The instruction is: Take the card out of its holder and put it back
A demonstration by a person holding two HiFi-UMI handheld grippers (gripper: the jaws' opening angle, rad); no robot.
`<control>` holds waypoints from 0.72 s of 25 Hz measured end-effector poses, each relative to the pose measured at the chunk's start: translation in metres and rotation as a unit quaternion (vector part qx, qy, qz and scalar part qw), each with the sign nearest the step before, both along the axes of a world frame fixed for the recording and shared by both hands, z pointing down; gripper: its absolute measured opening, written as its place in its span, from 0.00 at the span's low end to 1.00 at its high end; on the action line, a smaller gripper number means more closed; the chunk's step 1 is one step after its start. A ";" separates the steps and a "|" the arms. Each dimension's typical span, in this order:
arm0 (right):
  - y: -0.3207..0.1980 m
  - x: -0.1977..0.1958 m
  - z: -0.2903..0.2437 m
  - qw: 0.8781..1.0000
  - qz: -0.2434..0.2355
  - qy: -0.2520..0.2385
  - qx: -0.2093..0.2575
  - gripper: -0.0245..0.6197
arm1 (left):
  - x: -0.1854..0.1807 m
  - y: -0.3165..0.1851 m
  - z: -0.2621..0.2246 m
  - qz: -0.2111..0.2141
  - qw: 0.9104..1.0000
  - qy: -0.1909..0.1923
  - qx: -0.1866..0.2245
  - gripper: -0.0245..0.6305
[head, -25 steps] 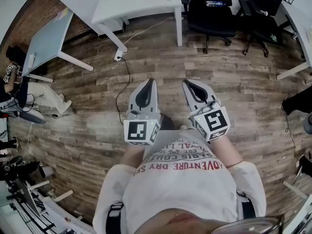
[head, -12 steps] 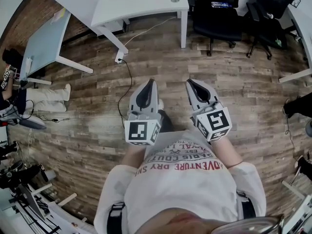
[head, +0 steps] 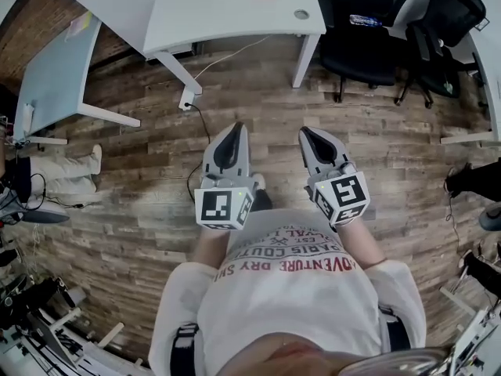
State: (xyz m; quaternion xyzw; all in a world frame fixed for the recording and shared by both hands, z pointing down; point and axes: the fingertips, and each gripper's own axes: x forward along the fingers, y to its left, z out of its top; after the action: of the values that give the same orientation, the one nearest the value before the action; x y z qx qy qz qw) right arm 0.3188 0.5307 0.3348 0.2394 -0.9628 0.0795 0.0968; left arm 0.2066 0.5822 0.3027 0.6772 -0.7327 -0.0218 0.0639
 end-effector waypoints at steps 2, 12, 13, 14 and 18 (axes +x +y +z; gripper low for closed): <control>-0.008 -0.034 0.002 1.000 -0.010 0.006 0.002 0.08 | -0.036 -0.008 0.006 -0.008 1.000 0.014 -0.002 0.08; -0.054 -0.146 -0.002 1.000 -0.014 -0.004 -0.003 0.08 | -0.146 -0.052 0.008 -0.007 1.000 -0.004 -0.006 0.08; -0.061 -0.151 -0.002 1.000 -0.013 -0.004 0.000 0.08 | -0.151 -0.057 0.009 -0.008 1.000 -0.002 -0.006 0.08; -0.069 -0.155 -0.002 1.000 -0.012 -0.004 0.001 0.08 | -0.155 -0.062 0.011 -0.009 1.000 0.000 -0.006 0.08; -0.106 -0.164 0.007 1.000 -0.011 0.003 0.002 0.08 | -0.172 -0.089 0.021 -0.026 1.000 0.007 -0.011 0.08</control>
State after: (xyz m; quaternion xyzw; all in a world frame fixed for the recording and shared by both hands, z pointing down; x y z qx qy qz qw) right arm 0.1550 0.4246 0.3419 0.2292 -0.9652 0.0757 0.1001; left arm 0.0345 0.4931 0.3232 0.6566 -0.7501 -0.0208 0.0760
